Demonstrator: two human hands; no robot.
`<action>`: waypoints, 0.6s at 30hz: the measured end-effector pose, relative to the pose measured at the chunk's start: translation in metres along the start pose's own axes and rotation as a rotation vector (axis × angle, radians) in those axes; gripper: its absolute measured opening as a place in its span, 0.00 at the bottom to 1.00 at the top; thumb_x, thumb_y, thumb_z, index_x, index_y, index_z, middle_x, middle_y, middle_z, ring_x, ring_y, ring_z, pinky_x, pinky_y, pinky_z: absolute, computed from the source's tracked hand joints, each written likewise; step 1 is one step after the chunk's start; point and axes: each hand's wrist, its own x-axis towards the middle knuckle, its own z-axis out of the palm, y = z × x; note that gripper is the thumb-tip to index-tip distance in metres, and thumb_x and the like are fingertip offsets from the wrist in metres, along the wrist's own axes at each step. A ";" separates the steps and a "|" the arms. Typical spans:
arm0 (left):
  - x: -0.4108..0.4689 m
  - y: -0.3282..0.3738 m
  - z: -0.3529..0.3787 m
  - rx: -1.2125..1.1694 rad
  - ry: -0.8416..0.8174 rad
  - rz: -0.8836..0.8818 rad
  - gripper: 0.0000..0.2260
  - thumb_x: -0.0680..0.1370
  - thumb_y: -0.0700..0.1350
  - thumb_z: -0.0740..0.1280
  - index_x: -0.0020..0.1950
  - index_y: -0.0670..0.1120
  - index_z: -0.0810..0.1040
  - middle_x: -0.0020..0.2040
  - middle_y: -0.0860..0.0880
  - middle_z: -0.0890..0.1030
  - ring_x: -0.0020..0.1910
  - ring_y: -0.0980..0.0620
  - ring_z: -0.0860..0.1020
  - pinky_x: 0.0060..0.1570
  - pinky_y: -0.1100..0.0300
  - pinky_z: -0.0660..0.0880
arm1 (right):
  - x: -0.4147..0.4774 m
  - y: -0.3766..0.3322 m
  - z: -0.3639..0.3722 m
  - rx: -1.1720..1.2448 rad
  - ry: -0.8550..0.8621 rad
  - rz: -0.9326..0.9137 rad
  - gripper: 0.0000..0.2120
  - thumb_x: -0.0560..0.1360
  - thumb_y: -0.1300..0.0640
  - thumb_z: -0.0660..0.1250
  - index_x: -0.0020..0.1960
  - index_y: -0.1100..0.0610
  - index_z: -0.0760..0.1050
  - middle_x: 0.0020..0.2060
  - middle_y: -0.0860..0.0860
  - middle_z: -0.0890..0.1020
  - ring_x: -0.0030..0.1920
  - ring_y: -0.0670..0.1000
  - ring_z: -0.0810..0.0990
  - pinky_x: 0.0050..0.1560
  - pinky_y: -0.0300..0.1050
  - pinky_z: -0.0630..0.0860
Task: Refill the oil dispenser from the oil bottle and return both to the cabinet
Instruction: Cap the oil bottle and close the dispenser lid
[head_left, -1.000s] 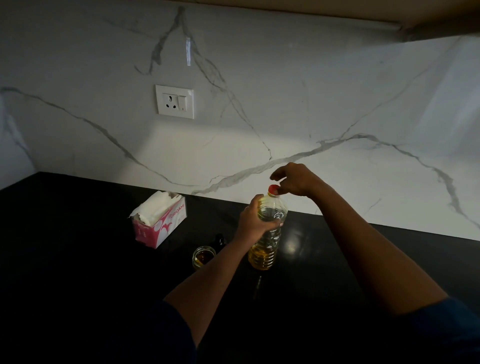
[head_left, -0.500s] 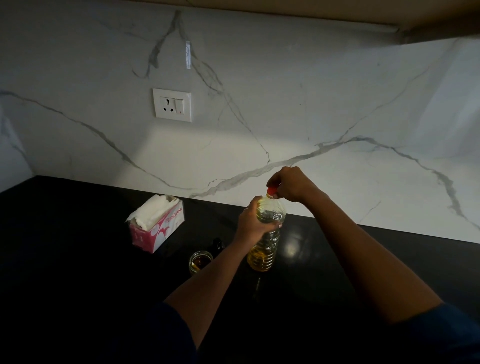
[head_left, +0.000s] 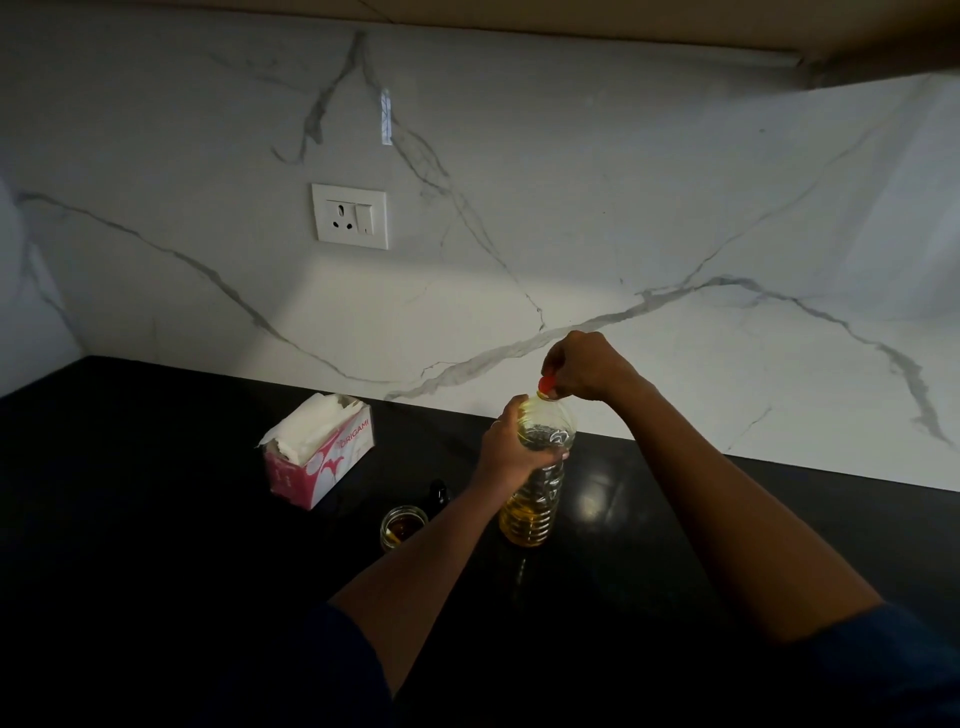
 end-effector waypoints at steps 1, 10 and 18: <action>0.000 0.000 0.000 0.000 -0.002 -0.003 0.41 0.68 0.50 0.76 0.74 0.51 0.56 0.70 0.45 0.67 0.69 0.46 0.66 0.64 0.49 0.72 | 0.000 0.000 0.001 -0.004 0.015 0.016 0.13 0.68 0.60 0.74 0.51 0.64 0.80 0.48 0.59 0.83 0.44 0.51 0.78 0.44 0.40 0.72; -0.012 -0.004 -0.012 0.035 -0.016 0.009 0.52 0.64 0.54 0.78 0.76 0.51 0.47 0.76 0.46 0.54 0.75 0.45 0.54 0.69 0.46 0.61 | -0.004 0.001 0.004 0.037 0.128 0.059 0.23 0.67 0.47 0.74 0.53 0.62 0.78 0.50 0.57 0.82 0.49 0.55 0.79 0.48 0.44 0.74; -0.032 -0.038 -0.059 0.145 -0.035 -0.046 0.44 0.67 0.56 0.75 0.76 0.51 0.53 0.77 0.48 0.56 0.75 0.47 0.55 0.70 0.49 0.59 | -0.019 -0.051 0.037 0.085 0.377 -0.172 0.14 0.73 0.56 0.70 0.54 0.63 0.78 0.52 0.59 0.79 0.50 0.57 0.79 0.47 0.45 0.73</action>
